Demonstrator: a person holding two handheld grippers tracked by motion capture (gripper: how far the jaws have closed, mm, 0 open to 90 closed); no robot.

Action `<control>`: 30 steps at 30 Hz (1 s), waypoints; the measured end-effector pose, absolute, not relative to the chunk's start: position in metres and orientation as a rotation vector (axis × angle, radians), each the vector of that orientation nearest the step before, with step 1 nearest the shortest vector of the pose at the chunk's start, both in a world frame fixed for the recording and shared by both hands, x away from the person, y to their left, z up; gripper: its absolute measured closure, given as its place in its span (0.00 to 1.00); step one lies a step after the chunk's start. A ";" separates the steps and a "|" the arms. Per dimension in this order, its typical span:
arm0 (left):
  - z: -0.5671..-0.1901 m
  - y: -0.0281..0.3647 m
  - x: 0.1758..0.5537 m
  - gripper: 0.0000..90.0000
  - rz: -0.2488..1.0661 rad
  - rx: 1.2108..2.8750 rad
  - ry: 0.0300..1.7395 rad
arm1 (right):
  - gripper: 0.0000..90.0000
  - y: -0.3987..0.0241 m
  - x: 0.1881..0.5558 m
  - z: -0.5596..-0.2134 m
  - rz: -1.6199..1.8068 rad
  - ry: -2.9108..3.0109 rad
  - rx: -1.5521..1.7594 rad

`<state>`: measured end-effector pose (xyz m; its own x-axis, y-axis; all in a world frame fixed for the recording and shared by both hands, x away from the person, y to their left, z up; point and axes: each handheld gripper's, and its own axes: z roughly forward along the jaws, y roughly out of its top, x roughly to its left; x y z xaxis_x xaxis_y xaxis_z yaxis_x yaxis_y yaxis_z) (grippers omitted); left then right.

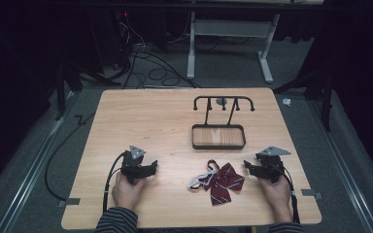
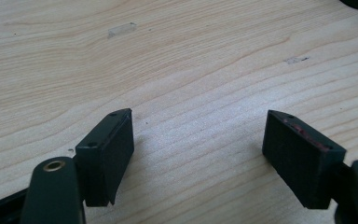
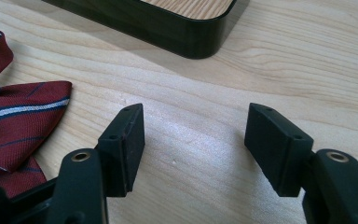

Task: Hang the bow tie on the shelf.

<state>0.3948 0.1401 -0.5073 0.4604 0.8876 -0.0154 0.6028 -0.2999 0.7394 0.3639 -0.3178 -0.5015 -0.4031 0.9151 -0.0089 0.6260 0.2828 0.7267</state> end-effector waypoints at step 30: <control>-0.507 0.142 0.395 0.31 0.524 2.019 1.235 | 0.43 -0.318 0.364 -0.502 0.903 2.123 1.391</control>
<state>0.3947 0.1423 -0.5070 0.4632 0.8861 -0.0192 0.6017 -0.2985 0.7409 0.3638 -0.3179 -0.5015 -0.3945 0.9188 -0.0121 0.6286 0.2794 0.7258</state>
